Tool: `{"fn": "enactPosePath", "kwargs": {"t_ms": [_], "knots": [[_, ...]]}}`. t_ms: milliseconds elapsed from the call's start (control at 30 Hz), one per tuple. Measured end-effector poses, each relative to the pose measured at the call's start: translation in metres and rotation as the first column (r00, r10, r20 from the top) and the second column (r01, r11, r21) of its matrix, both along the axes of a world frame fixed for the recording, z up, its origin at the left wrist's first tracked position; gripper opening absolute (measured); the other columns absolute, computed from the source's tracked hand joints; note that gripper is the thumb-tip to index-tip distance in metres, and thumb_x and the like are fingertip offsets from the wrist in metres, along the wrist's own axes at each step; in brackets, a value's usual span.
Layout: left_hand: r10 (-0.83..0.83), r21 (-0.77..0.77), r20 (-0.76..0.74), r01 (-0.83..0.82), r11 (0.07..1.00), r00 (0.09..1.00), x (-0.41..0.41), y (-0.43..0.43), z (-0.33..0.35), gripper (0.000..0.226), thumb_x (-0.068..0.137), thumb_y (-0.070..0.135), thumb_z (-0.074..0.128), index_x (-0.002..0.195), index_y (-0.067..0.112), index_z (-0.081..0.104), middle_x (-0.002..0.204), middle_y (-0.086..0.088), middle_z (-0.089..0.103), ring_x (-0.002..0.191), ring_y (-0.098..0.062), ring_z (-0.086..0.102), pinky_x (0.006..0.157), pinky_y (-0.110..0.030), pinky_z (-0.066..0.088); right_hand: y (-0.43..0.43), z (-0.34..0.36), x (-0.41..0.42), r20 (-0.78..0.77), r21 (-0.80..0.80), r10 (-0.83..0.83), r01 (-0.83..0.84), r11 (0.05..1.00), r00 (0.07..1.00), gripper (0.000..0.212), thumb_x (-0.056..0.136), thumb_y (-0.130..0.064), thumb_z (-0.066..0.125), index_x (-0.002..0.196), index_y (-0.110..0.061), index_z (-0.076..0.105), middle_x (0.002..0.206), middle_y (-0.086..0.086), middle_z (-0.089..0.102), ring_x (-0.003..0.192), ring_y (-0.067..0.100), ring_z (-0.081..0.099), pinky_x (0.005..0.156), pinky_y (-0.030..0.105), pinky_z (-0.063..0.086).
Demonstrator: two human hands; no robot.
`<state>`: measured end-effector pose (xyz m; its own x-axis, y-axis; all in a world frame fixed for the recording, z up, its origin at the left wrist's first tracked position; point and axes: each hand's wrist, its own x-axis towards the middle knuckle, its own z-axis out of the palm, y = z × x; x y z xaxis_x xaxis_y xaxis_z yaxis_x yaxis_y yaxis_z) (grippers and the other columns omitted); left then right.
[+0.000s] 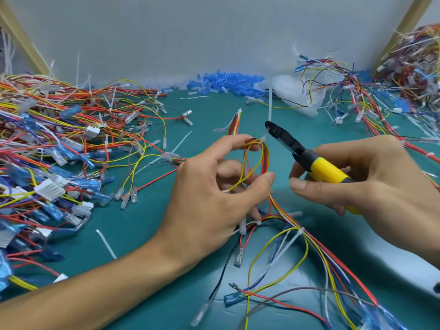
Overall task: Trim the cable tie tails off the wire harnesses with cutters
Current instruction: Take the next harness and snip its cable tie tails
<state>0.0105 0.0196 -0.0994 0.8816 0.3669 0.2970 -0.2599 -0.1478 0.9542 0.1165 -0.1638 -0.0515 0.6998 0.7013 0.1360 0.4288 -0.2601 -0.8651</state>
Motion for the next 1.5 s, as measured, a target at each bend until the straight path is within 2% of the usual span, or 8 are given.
{"fn": "enactPosePath", "kwargs": {"t_ms": [167,467,533,800,1000,1200,1300,1500], "knots": [[-0.009,0.06,0.036,0.007,0.998,0.999,-0.002,-0.001,-0.001,0.004,0.095,0.018,0.071,0.098,0.021,0.072,0.075,-0.005,0.077,0.048,-0.023,0.07,0.043,-0.019,0.047,-0.001,0.002,0.003,0.003,-0.042,-0.023,0.023,0.999,1.0,0.03,0.066,-0.043,0.083,0.09,-0.024,0.081,0.063,0.003,0.063,0.051,0.01,0.049,0.056,0.031,0.04],[-0.029,0.138,-0.004,0.03,0.99,1.0,-0.003,-0.001,-0.002,0.007,0.094,0.022,0.072,0.099,0.019,0.075,0.071,-0.008,0.073,0.046,-0.024,0.067,0.043,-0.023,0.049,-0.005,0.008,0.006,0.068,-0.155,0.022,-0.011,0.988,0.997,0.032,0.068,-0.043,0.082,0.096,-0.028,0.08,0.069,0.008,0.066,0.061,0.029,0.064,0.061,0.043,0.062],[0.001,0.201,-0.003,0.0,0.98,1.0,-0.004,-0.001,-0.004,0.009,0.091,0.023,0.073,0.099,0.019,0.075,0.065,-0.006,0.069,0.043,-0.021,0.065,0.048,-0.019,0.05,-0.006,0.009,0.006,0.163,-0.212,0.039,-0.004,0.977,0.986,0.039,0.069,-0.051,0.078,0.099,-0.027,0.078,0.069,0.009,0.064,0.064,0.035,0.062,0.064,0.055,0.06],[0.104,0.357,0.034,-0.11,0.928,0.994,-0.002,0.0,-0.007,0.019,0.086,0.024,0.075,0.104,0.027,0.07,0.06,-0.01,0.058,0.049,-0.033,0.057,0.051,-0.038,0.052,-0.01,0.006,0.008,0.387,-0.355,0.082,0.066,0.933,0.919,0.023,0.076,-0.045,0.069,0.089,-0.026,0.071,0.059,0.008,0.053,0.053,0.027,0.041,0.043,0.042,0.042],[0.145,0.459,0.081,-0.166,0.873,0.986,-0.005,-0.001,-0.005,0.016,0.085,0.023,0.076,0.1,0.023,0.072,0.061,-0.003,0.058,0.051,-0.025,0.057,0.054,-0.034,0.051,-0.014,0.015,0.01,0.243,-0.392,0.073,0.029,0.92,0.967,0.034,0.06,-0.054,0.068,0.088,-0.037,0.077,0.057,-0.001,0.064,0.044,0.02,0.047,0.043,0.036,0.042],[0.179,0.459,0.07,-0.19,0.868,0.981,-0.003,-0.001,-0.005,0.016,0.081,0.02,0.076,0.096,0.026,0.074,0.061,-0.005,0.055,0.054,-0.026,0.052,0.055,-0.036,0.048,-0.012,0.006,0.008,0.368,-0.422,0.093,0.077,0.903,0.925,0.028,0.072,-0.046,0.066,0.087,-0.022,0.07,0.059,0.007,0.052,0.053,0.025,0.039,0.046,0.043,0.042],[0.172,0.455,0.054,-0.178,0.873,0.984,-0.004,-0.001,-0.004,0.017,0.082,0.02,0.075,0.098,0.026,0.074,0.061,-0.003,0.053,0.054,-0.025,0.049,0.054,-0.035,0.046,-0.01,0.008,0.009,0.229,-0.381,0.088,0.007,0.925,0.969,0.029,0.067,-0.045,0.072,0.088,-0.025,0.076,0.054,0.001,0.055,0.046,0.013,0.036,0.043,0.031,0.035],[-0.019,0.205,-0.092,0.038,0.978,0.996,-0.005,0.002,0.004,0.019,0.087,0.022,0.073,0.099,0.026,0.058,0.071,-0.003,0.067,0.042,-0.016,0.047,0.046,-0.019,0.041,-0.005,0.005,0.006,0.086,-0.255,0.094,-0.069,0.965,0.992,0.03,0.067,-0.043,0.077,0.087,-0.022,0.077,0.058,0.004,0.059,0.051,0.017,0.047,0.052,0.038,0.044]]}}
